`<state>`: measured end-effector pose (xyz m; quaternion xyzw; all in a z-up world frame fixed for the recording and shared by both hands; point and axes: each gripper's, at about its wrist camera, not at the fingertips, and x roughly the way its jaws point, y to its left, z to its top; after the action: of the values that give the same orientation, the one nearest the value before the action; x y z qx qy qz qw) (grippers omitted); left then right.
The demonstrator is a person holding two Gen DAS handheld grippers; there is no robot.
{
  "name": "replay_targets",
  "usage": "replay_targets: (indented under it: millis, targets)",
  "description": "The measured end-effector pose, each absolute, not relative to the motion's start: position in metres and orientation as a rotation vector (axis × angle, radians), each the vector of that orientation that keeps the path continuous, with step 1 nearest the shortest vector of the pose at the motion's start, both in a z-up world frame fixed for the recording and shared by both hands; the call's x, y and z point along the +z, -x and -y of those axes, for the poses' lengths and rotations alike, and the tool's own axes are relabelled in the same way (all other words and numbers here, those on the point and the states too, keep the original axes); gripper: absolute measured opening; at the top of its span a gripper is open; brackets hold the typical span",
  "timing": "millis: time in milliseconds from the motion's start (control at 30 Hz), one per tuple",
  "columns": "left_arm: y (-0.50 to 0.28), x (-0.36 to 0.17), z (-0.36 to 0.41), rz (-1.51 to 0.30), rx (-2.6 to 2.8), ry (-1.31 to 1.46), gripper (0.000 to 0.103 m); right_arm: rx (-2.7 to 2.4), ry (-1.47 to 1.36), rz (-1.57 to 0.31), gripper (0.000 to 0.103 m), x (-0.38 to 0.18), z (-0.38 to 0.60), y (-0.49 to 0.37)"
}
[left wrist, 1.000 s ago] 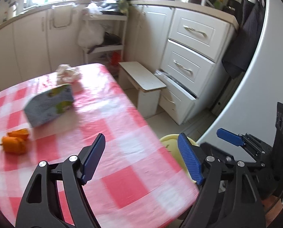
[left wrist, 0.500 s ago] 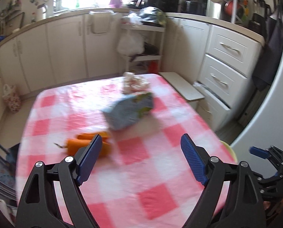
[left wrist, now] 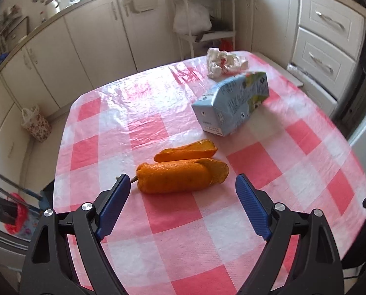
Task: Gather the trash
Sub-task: 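Move both tools back over the table toward the milk carton, then grasp the blue milk carton with the left tool while the right tool grasps the orange peel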
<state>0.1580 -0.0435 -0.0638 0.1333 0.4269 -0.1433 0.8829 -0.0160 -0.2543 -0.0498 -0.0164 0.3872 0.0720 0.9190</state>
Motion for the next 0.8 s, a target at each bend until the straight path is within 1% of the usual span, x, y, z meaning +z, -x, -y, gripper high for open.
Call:
replay_targets:
  millis: [67, 233, 300, 467, 633, 667, 733, 800]
  targets:
    - [-0.16, -0.062, 0.047, -0.873, -0.285, -0.295, 0.084, 0.153, 0.035, -0.8, 0.07, -0.051, 0.253, 0.014]
    - [-0.179, -0.032, 0.063, -0.793, -0.382, -0.201, 0.084, 0.169, 0.032, -0.807, 0.07, -0.053, 0.246, 0.012]
    - [-0.192, -0.027, 0.087, -0.776, -0.452, -0.245, 0.088, 0.178, 0.037, -0.812, 0.07, -0.054, 0.244, 0.011]
    - [-0.231, -0.048, 0.144, -0.836, -0.515, -0.431, 0.089, 0.181, 0.034, -0.828, 0.07, -0.058, 0.245, 0.01]
    - [-0.261, -0.074, 0.158, -0.966, -0.551, -0.414, 0.09, 0.18, 0.013, -0.837, 0.07, -0.058, 0.25, 0.008]
    - [-0.26, -0.077, 0.161, -0.986, -0.564, -0.402, 0.088, 0.181, 0.006, -0.837, 0.07, -0.058, 0.251, 0.007]
    - [-0.249, -0.075, 0.162, -0.98, -0.601, -0.39, 0.073, 0.181, -0.002, -0.835, 0.07, -0.058, 0.252, 0.006]
    - [-0.238, -0.077, 0.166, -1.009, -0.639, -0.386, 0.042, 0.176, -0.013, -0.838, 0.07, -0.058, 0.254, 0.005]
